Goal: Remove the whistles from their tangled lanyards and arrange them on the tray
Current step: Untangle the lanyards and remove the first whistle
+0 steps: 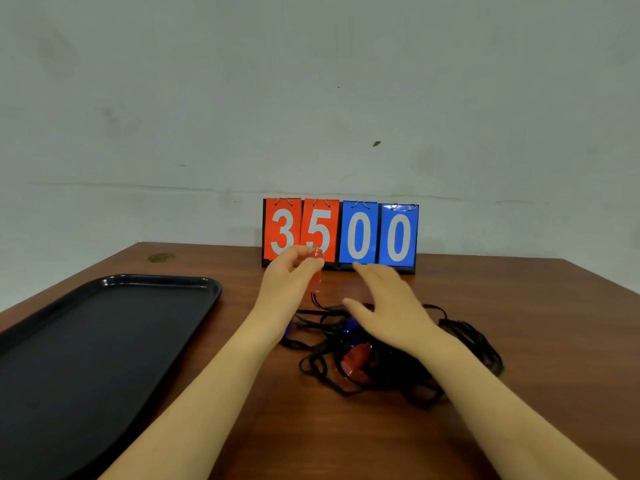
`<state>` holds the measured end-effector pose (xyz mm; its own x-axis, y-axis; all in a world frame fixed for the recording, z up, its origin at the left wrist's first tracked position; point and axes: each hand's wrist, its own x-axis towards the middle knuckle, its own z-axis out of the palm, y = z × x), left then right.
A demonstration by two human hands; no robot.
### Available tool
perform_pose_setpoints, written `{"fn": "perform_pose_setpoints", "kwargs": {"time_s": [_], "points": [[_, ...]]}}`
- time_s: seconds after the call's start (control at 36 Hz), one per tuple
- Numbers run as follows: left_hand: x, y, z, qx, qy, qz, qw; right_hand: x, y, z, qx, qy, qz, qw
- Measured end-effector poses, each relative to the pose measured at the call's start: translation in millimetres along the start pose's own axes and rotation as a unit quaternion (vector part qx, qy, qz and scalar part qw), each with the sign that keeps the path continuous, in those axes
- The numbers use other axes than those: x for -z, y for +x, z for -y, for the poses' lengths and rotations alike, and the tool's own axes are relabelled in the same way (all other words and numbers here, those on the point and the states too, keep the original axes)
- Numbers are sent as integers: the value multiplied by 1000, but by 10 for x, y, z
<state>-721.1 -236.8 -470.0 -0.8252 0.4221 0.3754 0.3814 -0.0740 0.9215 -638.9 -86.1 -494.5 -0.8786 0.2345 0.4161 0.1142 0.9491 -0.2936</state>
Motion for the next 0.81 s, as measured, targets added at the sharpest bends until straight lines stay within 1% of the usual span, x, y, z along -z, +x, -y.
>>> {"fn": "perform_pose_setpoints", "kwargs": {"time_s": [0.06,0.11,0.22,0.33,0.42,0.47,0.53,0.58,0.64,0.72,0.81], "points": [[-5,-45,-79,-11,-24,19,999,-87,8,91,30,57,15,998],[-14,-76,-141,-6,-56,35,998,-149,16,179,53,107,18,993],[-7,-100,-194,21,-130,51,990,-198,19,313,60,187,42,980],[59,-57,-175,33,-221,37,974,-212,-15,352,42,264,19,963],[118,13,-81,55,-256,6,965,-184,-33,348,23,299,2,954],[138,34,-22,77,-292,-1,953,-155,-35,345,23,265,-17,964],[132,33,9,94,-319,9,943,-132,-44,354,42,190,-30,980],[104,18,25,99,-316,15,944,-116,-69,377,78,101,-30,991],[65,-1,40,92,-291,24,952,-118,-97,404,105,38,-21,993],[15,-37,43,79,-245,36,966,-107,-124,435,121,25,-22,992],[-2,-31,96,81,-226,18,970,-65,-130,430,115,28,-35,992]]}}
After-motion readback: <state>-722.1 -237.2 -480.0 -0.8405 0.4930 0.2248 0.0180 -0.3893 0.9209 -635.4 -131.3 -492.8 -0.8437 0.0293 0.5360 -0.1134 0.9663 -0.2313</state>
